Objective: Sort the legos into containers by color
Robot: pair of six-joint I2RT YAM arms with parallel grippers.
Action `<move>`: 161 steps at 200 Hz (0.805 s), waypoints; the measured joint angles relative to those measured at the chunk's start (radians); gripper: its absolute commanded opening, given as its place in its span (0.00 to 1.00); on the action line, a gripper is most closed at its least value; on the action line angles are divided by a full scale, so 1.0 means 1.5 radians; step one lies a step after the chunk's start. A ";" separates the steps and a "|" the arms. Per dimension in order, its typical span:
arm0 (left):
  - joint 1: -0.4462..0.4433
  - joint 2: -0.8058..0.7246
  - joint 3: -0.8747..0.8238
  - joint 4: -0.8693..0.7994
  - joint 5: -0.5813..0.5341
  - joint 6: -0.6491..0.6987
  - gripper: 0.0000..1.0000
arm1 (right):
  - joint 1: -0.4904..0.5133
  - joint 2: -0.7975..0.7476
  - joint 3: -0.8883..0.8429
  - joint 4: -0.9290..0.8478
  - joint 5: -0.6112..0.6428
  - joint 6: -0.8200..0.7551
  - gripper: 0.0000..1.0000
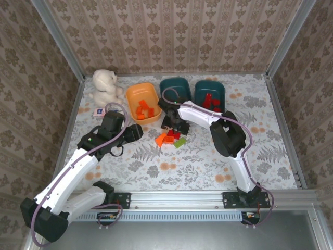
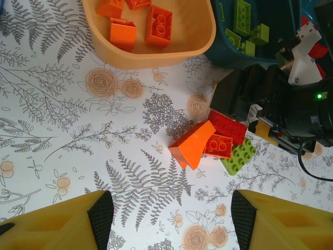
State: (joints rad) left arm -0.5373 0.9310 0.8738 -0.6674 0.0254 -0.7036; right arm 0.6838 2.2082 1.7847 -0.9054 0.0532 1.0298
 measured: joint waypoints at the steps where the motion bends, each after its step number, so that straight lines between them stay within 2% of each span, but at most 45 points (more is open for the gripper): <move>1: 0.000 0.000 0.000 0.000 0.000 0.000 0.64 | 0.000 0.000 0.000 0.000 0.000 0.000 0.82; 65: 0.000 0.000 0.000 0.000 0.000 0.000 0.64 | 0.002 0.026 0.005 0.000 -0.004 0.003 0.84; 109: 0.000 0.000 0.000 0.000 0.000 0.000 0.64 | 0.012 0.031 0.014 -0.003 -0.007 0.018 0.74; 148: 0.000 0.000 0.000 0.000 0.000 0.000 0.64 | 0.018 0.031 0.019 -0.013 -0.008 0.031 0.60; 161: 0.000 0.000 0.000 0.000 0.000 0.000 0.64 | 0.018 0.031 0.019 -0.013 -0.007 0.030 0.58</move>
State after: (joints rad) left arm -0.5373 0.9310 0.8738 -0.6670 0.0257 -0.7040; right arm 0.7101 2.2551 1.8133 -0.9249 0.0422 1.0740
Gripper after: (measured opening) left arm 0.642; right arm 0.654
